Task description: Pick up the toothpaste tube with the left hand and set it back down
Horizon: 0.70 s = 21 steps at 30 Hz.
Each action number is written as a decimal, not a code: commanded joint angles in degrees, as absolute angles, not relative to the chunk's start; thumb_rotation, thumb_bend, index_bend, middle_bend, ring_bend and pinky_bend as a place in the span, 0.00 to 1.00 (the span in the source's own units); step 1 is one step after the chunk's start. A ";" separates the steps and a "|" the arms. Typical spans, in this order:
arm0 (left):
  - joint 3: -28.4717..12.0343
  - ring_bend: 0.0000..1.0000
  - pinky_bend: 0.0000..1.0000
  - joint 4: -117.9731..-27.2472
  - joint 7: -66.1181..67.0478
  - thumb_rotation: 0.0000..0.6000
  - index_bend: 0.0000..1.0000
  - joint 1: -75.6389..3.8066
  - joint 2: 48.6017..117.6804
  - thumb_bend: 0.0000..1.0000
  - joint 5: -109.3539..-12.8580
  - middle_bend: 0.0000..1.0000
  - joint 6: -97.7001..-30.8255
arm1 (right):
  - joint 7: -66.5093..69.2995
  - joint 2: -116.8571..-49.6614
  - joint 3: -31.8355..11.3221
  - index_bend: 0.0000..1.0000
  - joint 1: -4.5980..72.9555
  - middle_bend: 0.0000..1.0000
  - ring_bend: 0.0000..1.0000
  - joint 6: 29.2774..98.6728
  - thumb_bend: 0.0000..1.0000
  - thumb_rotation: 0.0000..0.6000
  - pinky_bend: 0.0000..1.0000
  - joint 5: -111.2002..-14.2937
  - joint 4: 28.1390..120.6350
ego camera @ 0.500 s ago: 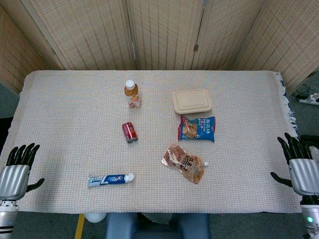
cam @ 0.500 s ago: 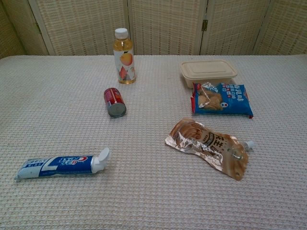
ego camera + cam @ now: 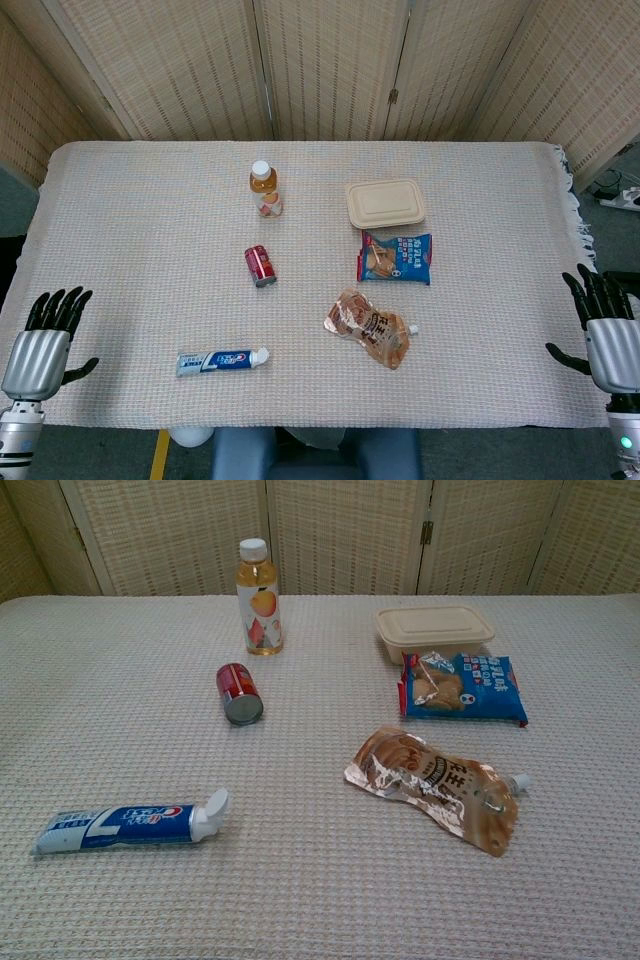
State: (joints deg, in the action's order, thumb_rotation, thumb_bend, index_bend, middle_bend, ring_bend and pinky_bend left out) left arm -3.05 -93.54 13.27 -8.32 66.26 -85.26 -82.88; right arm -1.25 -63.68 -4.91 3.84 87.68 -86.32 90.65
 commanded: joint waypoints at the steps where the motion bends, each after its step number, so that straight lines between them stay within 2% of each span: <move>1: -3.03 0.06 0.00 -93.58 13.40 1.00 0.08 -8.77 66.36 0.20 -85.76 0.09 -82.55 | -1.09 -63.62 -5.01 0.00 3.68 0.00 0.04 88.02 0.08 1.00 0.00 -86.32 90.59; 21: -0.96 0.06 0.00 -93.62 13.90 1.00 0.08 -19.34 70.91 0.20 -91.82 0.09 -68.55 | -1.70 -63.09 -6.29 0.00 4.16 0.00 0.05 88.27 0.08 1.00 0.00 -85.69 91.48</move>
State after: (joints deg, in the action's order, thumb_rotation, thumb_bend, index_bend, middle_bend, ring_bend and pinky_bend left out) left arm -1.12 -94.04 13.92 -18.71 70.27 -91.52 -69.22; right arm -1.68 -63.06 -6.27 4.13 88.27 -85.66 91.51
